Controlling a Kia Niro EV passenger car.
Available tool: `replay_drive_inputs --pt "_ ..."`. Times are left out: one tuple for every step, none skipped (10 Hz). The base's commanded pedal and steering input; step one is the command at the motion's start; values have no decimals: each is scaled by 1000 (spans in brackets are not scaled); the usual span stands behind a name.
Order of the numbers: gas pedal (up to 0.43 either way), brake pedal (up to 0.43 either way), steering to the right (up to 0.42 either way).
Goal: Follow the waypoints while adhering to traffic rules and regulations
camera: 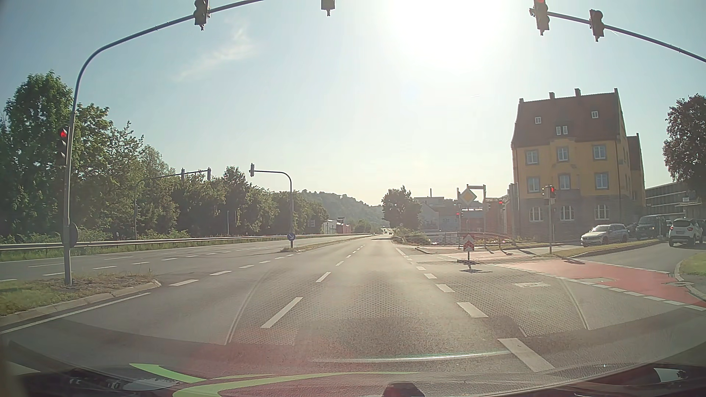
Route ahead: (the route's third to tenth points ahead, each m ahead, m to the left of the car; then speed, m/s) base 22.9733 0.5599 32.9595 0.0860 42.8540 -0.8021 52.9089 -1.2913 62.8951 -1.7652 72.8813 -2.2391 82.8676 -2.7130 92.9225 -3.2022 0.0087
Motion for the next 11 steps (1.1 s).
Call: replay_drive_inputs --pt "0 268 4" --pt "0 268 5" --pt "0 268 5" --pt "0 268 5" --pt "0 268 5" --pt "0 268 5" --pt "0 268 5" --pt "0 268 5" --pt "0 268 5" --pt "0 268 5" --pt "0 268 5"
